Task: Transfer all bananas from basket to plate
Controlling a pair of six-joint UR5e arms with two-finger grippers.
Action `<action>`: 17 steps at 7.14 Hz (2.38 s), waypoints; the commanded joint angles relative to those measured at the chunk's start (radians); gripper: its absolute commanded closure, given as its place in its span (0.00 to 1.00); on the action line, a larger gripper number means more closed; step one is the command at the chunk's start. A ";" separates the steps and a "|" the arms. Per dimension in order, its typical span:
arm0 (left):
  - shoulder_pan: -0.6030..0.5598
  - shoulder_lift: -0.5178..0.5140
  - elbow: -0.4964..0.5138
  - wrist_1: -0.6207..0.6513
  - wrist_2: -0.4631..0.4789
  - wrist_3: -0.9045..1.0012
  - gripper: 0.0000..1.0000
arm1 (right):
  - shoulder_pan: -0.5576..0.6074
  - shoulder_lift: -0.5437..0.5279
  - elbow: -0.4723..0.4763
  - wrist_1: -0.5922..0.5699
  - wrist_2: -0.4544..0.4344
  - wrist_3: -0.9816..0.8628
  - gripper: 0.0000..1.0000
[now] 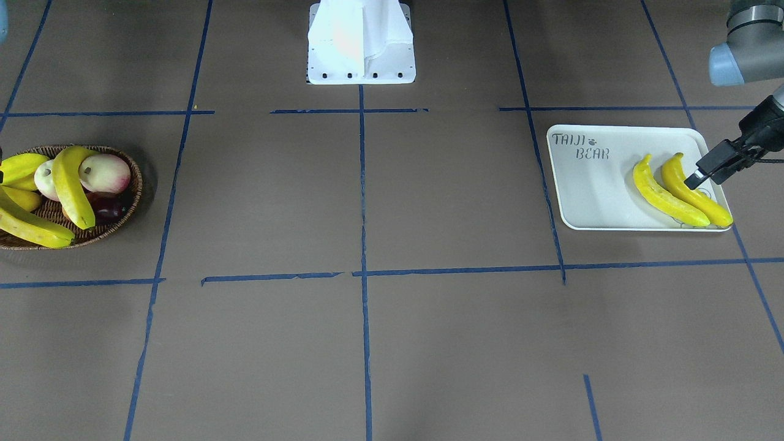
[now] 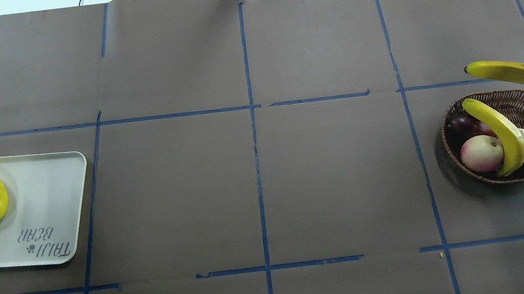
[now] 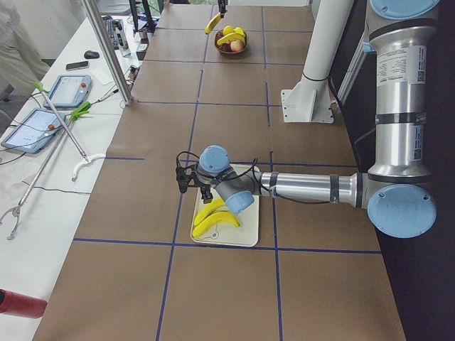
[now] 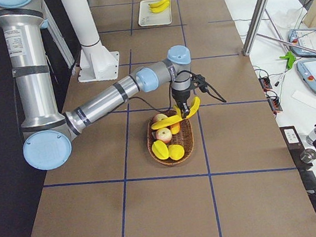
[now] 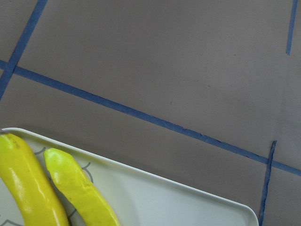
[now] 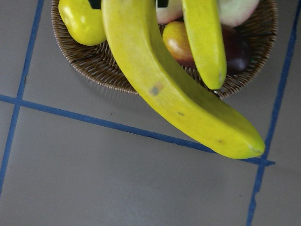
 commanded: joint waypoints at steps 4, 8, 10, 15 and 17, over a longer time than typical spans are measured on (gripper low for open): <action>0.082 -0.089 -0.054 0.008 0.003 -0.244 0.00 | -0.243 0.278 0.026 -0.051 -0.015 0.498 1.00; 0.220 -0.323 -0.140 0.330 0.043 -0.353 0.00 | -0.438 0.447 -0.038 -0.053 -0.196 0.761 1.00; 0.304 -0.558 -0.204 0.764 0.121 -0.396 0.00 | -0.546 0.498 -0.052 -0.054 -0.337 0.894 1.00; 0.443 -0.951 0.013 0.886 0.186 -0.713 0.00 | -0.737 0.677 -0.089 -0.194 -0.546 1.079 1.00; 0.445 -1.016 0.091 0.884 0.186 -0.753 0.00 | -0.787 0.742 -0.098 -0.255 -0.611 1.090 1.00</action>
